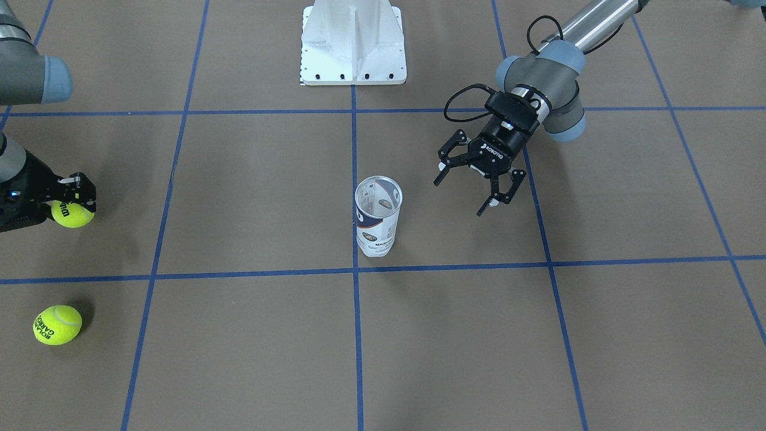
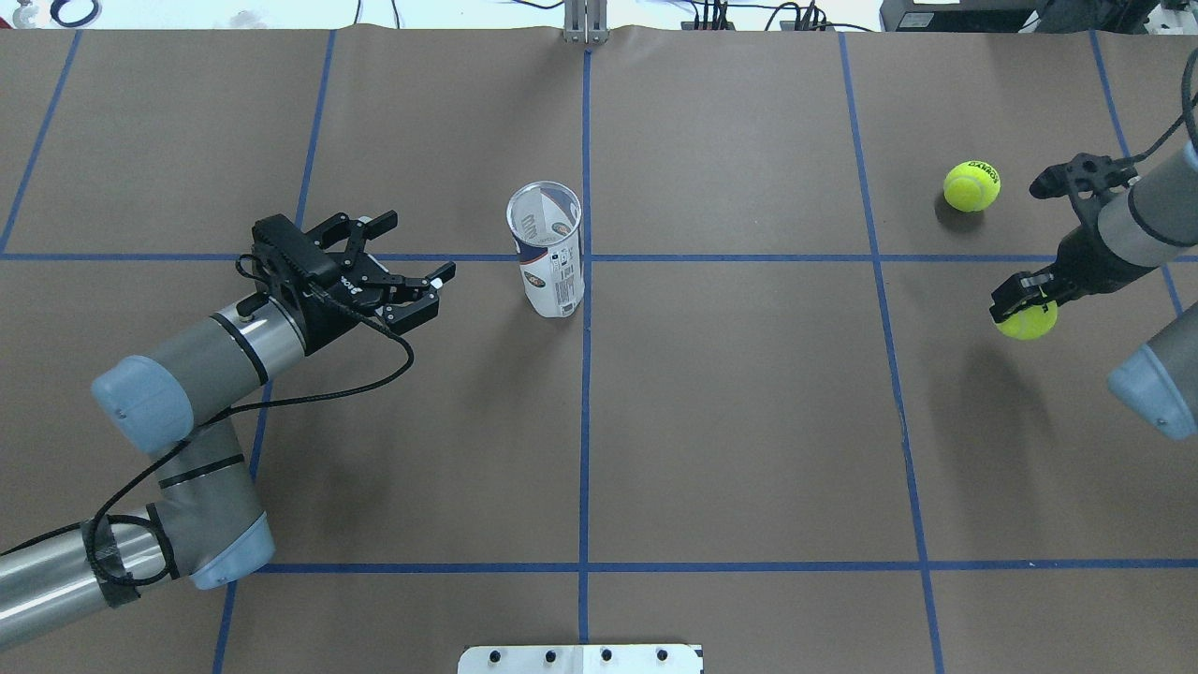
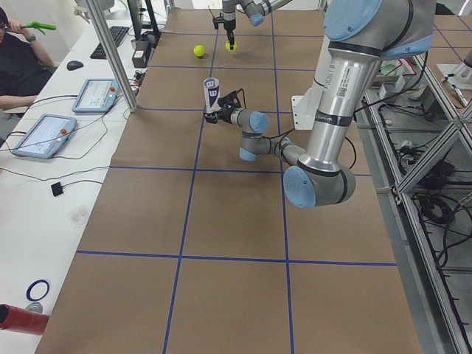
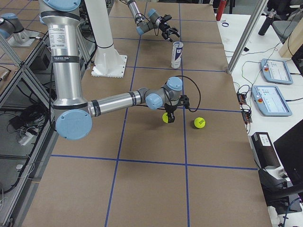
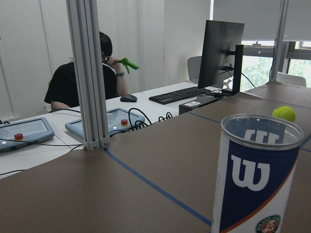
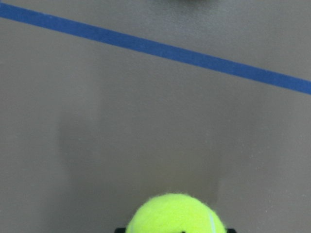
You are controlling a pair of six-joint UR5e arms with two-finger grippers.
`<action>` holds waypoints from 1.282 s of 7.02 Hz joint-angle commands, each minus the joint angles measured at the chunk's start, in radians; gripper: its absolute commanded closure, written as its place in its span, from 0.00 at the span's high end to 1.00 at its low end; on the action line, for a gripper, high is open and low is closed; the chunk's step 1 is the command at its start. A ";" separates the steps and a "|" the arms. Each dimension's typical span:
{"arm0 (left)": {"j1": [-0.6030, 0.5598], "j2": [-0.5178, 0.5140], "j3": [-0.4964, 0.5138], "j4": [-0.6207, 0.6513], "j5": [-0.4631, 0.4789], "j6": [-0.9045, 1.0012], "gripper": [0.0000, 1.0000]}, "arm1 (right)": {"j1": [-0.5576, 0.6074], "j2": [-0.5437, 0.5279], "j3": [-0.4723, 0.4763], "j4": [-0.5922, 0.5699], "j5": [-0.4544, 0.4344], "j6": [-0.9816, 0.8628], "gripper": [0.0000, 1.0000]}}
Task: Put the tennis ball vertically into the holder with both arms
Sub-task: 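Lift the ball with the right gripper while the left gripper grasps the can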
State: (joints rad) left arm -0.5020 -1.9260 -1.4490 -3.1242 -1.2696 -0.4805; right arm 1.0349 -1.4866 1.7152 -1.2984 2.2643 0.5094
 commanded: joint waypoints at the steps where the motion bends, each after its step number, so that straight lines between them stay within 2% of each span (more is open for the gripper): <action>1: 0.020 -0.042 0.062 -0.001 -0.008 0.000 0.99 | 0.079 0.064 0.007 -0.007 0.128 0.014 0.00; 5: 0.126 -0.048 0.070 0.001 -0.007 -0.001 0.99 | 0.119 0.163 0.020 -0.107 0.187 0.035 0.00; 7: 0.137 -0.147 0.129 0.003 0.001 -0.001 0.99 | 0.120 0.196 0.020 -0.113 0.198 0.079 0.00; 9: 0.129 -0.154 0.131 0.007 0.004 0.008 0.99 | 0.120 0.206 0.021 -0.113 0.201 0.086 0.00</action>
State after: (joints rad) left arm -0.3685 -2.0714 -1.3224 -3.1198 -1.2677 -0.4797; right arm 1.1550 -1.2871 1.7354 -1.4108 2.4623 0.5896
